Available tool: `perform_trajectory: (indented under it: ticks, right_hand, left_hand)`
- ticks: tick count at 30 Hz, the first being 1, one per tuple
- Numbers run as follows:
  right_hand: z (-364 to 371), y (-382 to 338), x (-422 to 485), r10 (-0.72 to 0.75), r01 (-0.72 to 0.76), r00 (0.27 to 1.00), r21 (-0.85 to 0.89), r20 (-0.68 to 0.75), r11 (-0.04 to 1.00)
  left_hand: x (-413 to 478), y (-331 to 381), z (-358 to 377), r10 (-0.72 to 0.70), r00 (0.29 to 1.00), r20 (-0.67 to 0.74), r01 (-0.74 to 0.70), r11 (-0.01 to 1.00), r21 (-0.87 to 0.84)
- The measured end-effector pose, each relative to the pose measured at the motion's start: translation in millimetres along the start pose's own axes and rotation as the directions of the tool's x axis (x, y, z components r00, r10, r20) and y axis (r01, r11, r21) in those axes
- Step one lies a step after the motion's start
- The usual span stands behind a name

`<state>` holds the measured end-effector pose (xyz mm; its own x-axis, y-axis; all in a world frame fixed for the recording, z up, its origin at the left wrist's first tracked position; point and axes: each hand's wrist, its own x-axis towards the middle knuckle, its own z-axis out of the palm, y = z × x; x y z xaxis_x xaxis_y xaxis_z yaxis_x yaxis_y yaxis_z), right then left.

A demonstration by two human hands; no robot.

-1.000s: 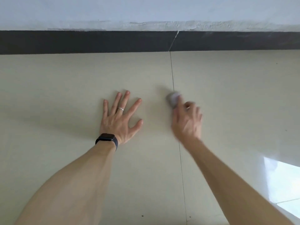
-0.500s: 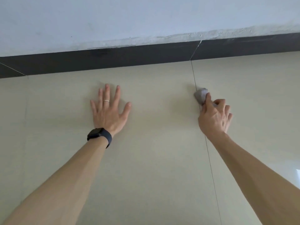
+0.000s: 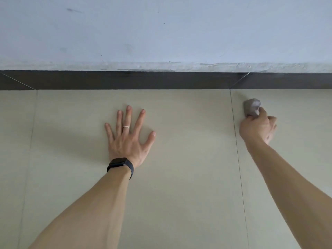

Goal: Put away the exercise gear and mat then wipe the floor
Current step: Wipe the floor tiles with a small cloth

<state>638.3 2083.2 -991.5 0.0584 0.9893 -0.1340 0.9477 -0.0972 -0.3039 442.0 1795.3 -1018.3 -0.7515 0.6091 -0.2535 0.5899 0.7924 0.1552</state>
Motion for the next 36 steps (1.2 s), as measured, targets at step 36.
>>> perform_trajectory:
  ticks: [36]
  right_hand:
    - [-6, 70, -126, -0.888, 0.902, 0.395, 0.085, 0.236, 0.424]
  left_hand:
    - [1, -2, 0, -0.021, 0.999, -0.03, 0.02, 0.999, -0.037]
